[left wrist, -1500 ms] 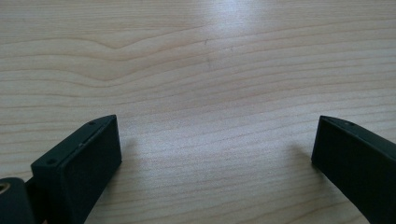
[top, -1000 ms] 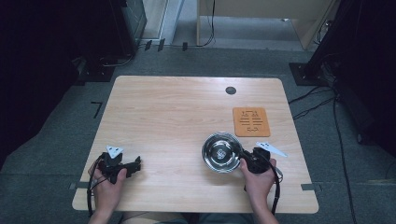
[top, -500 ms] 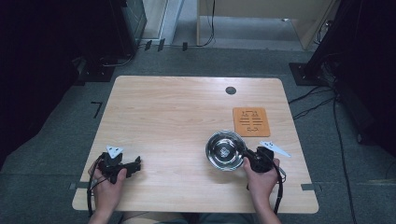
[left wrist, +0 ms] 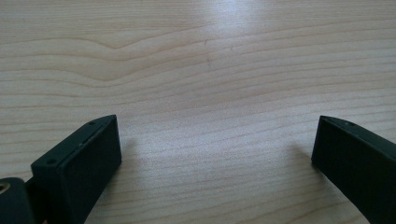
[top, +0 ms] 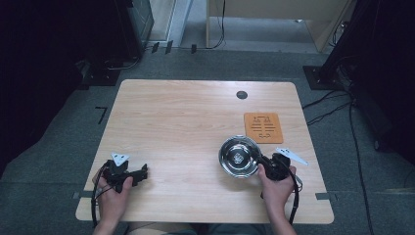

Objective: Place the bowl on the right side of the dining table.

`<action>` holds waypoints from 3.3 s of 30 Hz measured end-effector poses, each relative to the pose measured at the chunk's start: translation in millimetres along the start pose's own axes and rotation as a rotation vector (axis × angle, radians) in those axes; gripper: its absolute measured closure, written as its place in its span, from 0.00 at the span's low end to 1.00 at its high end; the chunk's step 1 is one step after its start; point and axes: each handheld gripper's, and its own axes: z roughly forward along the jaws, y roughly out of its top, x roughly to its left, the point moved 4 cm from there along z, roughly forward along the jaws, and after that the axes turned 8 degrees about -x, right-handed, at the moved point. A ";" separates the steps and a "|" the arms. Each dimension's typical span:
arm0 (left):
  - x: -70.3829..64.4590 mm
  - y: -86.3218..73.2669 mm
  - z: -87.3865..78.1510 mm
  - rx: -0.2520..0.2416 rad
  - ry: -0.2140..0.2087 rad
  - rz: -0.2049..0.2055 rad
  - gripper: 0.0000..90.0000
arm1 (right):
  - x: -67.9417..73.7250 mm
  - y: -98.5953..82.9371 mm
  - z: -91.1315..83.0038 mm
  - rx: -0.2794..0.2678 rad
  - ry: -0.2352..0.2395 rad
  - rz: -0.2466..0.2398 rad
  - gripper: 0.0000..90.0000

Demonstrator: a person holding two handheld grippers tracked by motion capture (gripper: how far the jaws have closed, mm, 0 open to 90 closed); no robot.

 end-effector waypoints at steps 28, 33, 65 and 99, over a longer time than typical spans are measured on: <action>0.0 0.0 0.0 0.000 0.000 0.000 0.01 | -18.8 13.1 -7.1 -0.046 -0.038 0.040 0.95; 0.0 0.0 0.0 0.000 0.000 0.000 0.01 | -22.9 16.5 -9.3 -0.056 -0.044 0.053 0.95; 0.0 -0.1 0.0 0.000 0.000 0.000 0.01 | -60.8 52.7 -12.5 -0.137 -0.113 0.115 0.95; 0.0 0.0 0.0 0.000 0.000 0.000 0.01 | -85.2 77.1 31.9 -0.160 -0.225 0.192 0.95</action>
